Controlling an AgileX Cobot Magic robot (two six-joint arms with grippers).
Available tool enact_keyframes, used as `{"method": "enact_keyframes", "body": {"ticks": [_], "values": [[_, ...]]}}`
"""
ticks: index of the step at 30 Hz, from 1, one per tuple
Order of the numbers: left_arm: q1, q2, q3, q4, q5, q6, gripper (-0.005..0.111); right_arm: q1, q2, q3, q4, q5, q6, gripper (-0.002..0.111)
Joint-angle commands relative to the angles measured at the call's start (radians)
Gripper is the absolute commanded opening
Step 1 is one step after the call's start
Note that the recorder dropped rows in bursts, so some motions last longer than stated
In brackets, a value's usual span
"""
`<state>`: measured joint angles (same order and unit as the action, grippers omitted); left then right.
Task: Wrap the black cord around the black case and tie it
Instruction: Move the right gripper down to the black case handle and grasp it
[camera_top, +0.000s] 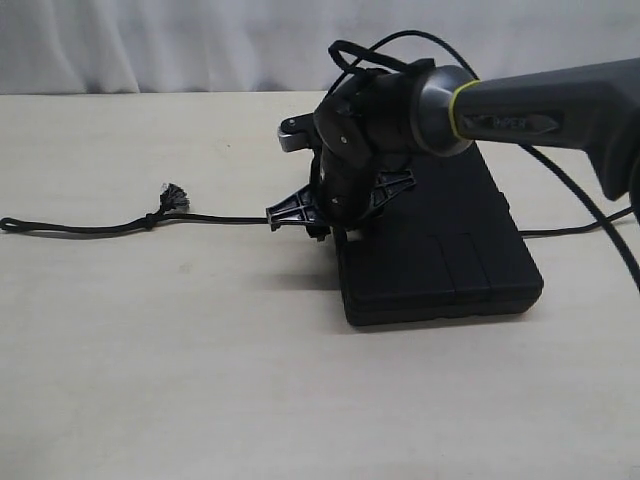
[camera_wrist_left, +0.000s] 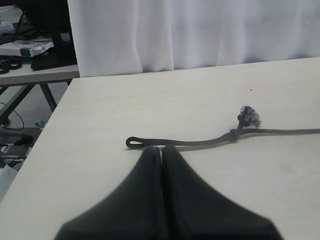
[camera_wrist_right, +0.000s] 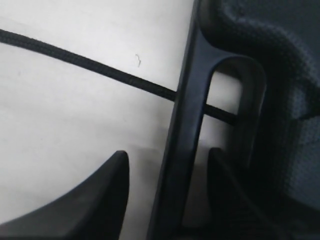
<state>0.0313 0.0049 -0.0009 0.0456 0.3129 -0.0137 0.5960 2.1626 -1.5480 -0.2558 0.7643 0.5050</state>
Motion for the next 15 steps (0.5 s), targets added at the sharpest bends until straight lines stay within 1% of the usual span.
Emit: {"method": "enact_keyframes", "body": {"ticks": [1, 7, 9, 15], "values": [[-0.01, -0.005, 0.001, -0.005, -0.009, 0.001, 0.0, 0.0, 0.026, -0.004, -0.012, -0.012, 0.007, 0.046], [-0.01, -0.005, 0.001, -0.005, -0.009, 0.001, 0.0, 0.0, 0.043, -0.007, -0.019, -0.012, 0.007, 0.046], [-0.01, -0.005, 0.001, -0.002, -0.009, 0.001, 0.0, 0.0, 0.043, -0.011, -0.019, -0.009, 0.007, 0.043], [-0.01, -0.005, 0.001, -0.002, -0.009, 0.001, 0.0, 0.0, 0.043, -0.011, -0.019, -0.003, 0.007, 0.015]]}}
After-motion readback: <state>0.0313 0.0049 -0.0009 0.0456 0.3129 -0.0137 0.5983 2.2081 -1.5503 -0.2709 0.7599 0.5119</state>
